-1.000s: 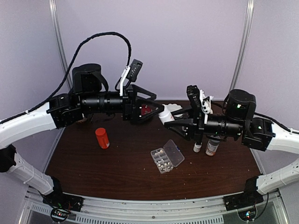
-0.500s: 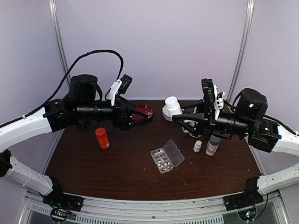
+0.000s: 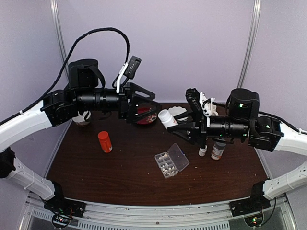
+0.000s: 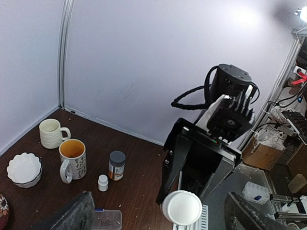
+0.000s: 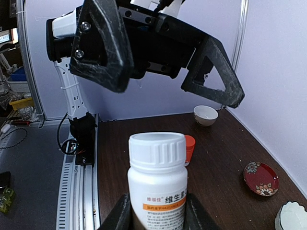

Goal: Sort the pills into containers
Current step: Screw the lid of the pill bottle onto the pill bottle.

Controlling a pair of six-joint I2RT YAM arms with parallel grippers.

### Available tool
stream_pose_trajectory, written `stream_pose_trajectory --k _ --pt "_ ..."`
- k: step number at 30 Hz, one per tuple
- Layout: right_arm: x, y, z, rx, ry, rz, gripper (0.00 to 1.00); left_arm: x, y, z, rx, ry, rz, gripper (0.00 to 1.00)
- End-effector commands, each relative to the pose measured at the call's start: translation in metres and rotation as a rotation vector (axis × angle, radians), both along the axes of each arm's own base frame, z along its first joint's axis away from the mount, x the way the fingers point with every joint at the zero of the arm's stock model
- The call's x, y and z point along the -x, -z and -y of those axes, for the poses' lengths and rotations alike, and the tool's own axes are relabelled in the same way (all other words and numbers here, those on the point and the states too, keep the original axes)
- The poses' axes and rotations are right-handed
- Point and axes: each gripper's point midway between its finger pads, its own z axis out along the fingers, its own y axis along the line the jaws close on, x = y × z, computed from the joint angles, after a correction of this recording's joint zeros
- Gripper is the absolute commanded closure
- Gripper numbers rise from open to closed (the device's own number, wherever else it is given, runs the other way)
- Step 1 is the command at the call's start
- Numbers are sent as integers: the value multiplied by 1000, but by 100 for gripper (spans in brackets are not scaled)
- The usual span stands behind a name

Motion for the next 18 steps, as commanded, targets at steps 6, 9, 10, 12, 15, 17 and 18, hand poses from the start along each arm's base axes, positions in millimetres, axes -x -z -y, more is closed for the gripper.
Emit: stream_pose_trajectory --k 6,9,10,12,15,17,18 --pt "0 -17 -5 -14 6 41 100 1 7 15 -30 -18 -3 2" --pt "1 -16 -7 -14 1 36 100 3 8 18 -32 -5 2 2" --pt "1 -17 -7 -19 0 35 100 2 10 19 -35 -5 1 2" --pt "2 -19 -5 -31 -2 35 100 1 13 18 -46 -17 -3 3" --pt "4 -21 -2 -44 -3 37 100 -7 23 14 -83 -65 0 3" --pt "5 -23 0 -53 -3 36 100 -10 34 12 -112 -86 -4 3" --pt "7 -24 1 -59 -5 36 100 -11 40 11 -126 -100 -9 3"
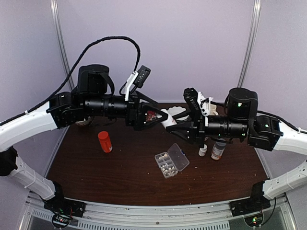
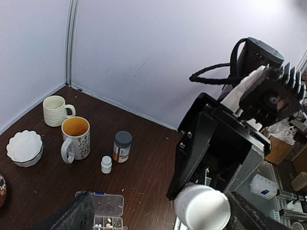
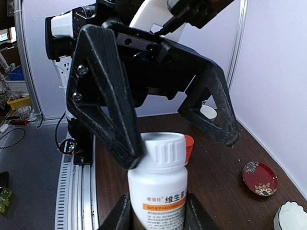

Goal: Sort the pills into containers
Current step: Screw the lid of the pill bottle onto the pill bottle, then pass from the right arm to the left

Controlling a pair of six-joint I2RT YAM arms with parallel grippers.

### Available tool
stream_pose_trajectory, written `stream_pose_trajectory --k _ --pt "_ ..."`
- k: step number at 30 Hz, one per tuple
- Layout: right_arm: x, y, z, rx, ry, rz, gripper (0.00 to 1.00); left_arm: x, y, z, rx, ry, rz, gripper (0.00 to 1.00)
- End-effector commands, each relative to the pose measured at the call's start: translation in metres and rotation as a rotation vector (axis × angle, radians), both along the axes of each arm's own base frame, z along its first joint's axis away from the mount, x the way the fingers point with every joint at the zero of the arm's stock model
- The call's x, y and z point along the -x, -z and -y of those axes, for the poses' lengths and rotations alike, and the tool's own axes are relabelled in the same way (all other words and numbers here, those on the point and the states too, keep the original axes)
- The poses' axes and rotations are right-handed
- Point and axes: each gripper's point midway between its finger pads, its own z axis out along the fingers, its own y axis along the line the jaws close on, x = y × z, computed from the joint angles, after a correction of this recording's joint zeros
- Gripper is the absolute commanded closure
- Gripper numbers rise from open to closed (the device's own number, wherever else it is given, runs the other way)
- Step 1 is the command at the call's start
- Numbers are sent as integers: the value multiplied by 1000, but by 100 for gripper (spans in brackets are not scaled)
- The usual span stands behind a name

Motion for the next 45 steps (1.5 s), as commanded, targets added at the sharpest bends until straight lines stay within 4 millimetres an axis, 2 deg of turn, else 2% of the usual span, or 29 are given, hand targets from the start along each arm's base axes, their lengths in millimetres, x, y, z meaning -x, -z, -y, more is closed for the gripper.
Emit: stream_pose_trajectory --k 1,7,11,16,23,26,28,33,36,41,45 --pt "7 -25 8 -78 -8 26 100 -10 9 -6 -33 -71 28 4" --pt "15 -29 17 -120 -24 29 100 -22 29 -25 -31 -128 -26 5" --pt "14 -23 19 -106 -11 23 100 -24 36 -35 -41 -139 -39 6" --pt "6 -10 17 -56 22 17 100 -20 23 -39 -40 -131 -33 6" --pt "-6 3 10 26 65 25 100 14 -24 -30 117 51 -19 4" --pt "-6 6 4 62 57 34 100 13 -28 -24 116 45 -34 2" --pt "-7 8 -1 89 64 51 100 4 -20 -14 58 23 -90 3" --pt "-8 7 -3 94 70 59 100 5 -12 -8 39 44 -118 20" --pt "-9 6 -4 97 69 60 100 6 -10 -6 30 61 -124 25" --pt "-10 5 -5 90 74 60 100 7 -6 -5 10 68 -125 28" --pt "-11 4 -6 90 75 59 100 12 -4 -4 5 104 -121 47"
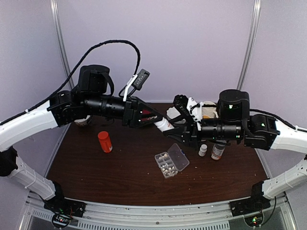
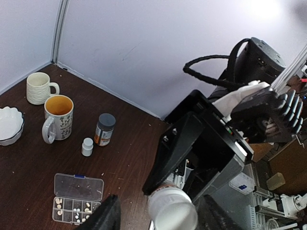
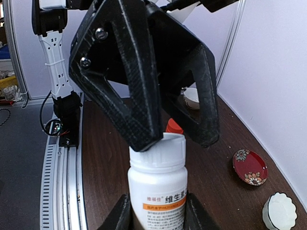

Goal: Sort the pills into containers
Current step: Pass from the right arm to the left

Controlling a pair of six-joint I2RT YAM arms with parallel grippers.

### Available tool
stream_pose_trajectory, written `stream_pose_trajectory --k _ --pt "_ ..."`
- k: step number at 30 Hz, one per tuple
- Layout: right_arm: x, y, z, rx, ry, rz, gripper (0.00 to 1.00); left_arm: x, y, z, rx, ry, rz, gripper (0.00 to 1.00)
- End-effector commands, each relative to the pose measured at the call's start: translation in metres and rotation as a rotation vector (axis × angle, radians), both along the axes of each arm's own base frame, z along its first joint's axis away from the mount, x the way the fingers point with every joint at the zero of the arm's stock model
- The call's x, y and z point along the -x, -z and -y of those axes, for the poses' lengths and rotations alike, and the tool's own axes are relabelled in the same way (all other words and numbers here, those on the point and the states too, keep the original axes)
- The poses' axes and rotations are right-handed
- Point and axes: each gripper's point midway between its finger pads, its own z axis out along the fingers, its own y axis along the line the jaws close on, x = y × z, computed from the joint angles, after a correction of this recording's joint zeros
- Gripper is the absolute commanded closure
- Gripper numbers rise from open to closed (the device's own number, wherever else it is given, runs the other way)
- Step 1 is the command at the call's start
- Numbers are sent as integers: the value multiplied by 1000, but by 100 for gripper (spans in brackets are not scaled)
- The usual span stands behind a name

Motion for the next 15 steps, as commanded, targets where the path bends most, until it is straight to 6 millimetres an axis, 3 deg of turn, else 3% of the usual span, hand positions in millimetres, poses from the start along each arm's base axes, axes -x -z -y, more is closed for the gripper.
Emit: stream_pose_trajectory --k 1,3,5,10,15 --pt "-2 -15 -1 -28 14 17 100 8 -17 3 35 57 32 50" --pt "-1 -15 -2 -30 8 16 100 9 -16 3 32 60 37 59" --pt "-1 -16 -2 -31 9 13 100 10 -15 3 29 68 36 62" --pt "-3 -15 -3 -23 18 8 100 14 -12 6 24 103 20 40" --pt "-3 -15 -4 -29 16 6 100 13 -8 6 6 97 19 48"
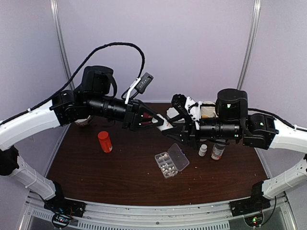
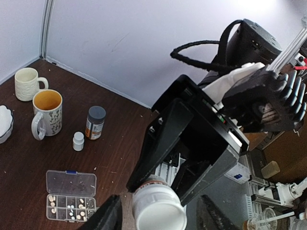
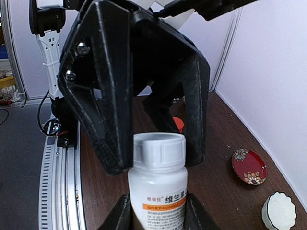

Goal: Sort the pills into containers
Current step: Pass from the right arm to the left

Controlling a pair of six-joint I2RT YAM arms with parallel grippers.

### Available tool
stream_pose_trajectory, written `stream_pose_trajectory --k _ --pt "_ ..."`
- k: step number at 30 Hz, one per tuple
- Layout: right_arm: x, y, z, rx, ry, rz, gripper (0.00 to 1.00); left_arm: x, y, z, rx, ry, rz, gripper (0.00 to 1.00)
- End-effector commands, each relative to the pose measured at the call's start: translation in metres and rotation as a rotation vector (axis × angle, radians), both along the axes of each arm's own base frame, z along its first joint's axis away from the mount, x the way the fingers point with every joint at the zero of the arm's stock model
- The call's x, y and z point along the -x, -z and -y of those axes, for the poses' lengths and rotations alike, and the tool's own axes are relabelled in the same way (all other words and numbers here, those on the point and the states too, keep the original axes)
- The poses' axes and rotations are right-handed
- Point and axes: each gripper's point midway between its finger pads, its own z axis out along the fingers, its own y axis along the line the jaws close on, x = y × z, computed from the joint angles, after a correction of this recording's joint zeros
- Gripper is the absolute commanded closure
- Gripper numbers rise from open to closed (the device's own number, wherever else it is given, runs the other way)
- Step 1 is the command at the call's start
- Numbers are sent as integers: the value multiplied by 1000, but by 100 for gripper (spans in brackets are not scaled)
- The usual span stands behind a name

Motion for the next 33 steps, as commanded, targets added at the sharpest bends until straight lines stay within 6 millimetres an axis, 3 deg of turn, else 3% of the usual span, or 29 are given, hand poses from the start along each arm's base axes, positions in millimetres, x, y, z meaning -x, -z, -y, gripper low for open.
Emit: stream_pose_trajectory --k 1,4,10,17,23,24,26,29,31,33 --pt "-1 -16 -1 -36 12 9 100 3 -14 2 25 25 28 52" --pt "0 -15 -1 -35 5 5 100 4 -14 3 26 39 29 72" --pt "11 -21 -4 -81 -62 -34 100 15 -16 4 50 113 70 100" --pt "37 -40 -4 -178 -257 -133 100 43 -20 5 149 305 170 100" --pt "40 -36 -4 -179 -289 -173 100 42 -14 4 125 306 245 100" --pt "37 -34 -4 -177 -272 -172 92 38 -13 5 109 284 246 100" --pt "31 -28 -2 -164 -228 -162 62 23 -8 6 49 211 248 100" --pt "17 -19 7 -145 -128 -135 35 -12 12 -4 -85 62 223 100" --pt "1 -12 18 -141 -18 -116 25 -41 30 -20 -182 -71 193 100" --pt "-14 -2 32 -136 92 -106 23 -75 56 -42 -293 -216 156 100"
